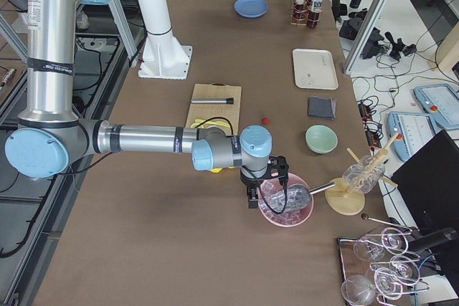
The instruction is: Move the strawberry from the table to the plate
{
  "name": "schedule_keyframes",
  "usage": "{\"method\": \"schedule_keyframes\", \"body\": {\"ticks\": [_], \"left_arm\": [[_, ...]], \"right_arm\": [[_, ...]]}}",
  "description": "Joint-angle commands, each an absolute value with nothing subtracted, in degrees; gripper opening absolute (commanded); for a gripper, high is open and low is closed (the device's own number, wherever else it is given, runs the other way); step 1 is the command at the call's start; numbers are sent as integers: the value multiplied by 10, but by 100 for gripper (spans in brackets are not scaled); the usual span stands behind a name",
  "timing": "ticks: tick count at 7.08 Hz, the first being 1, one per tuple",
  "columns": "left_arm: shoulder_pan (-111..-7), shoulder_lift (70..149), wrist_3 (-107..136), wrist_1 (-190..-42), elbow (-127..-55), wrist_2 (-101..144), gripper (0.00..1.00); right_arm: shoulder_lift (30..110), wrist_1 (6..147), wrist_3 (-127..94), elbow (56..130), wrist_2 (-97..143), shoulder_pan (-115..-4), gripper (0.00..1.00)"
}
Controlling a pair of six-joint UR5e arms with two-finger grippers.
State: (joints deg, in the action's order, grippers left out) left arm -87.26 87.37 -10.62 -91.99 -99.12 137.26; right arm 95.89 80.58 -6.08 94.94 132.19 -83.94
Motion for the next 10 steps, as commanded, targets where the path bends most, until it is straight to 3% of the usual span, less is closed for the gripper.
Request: {"method": "schedule_keyframes", "body": {"ticks": [1, 6, 10], "left_arm": [[-874, 882, -105, -941, -997, 1374, 98], [-874, 893, -39, -1076, -965, 1443, 98], [-800, 940, 72, -1225, -821, 1441, 98]], "right_arm": [[959, 796, -62, 948, 1322, -839, 100], [961, 786, -62, 947, 1322, -839, 100], [962, 786, -62, 947, 1322, -839, 100]]}}
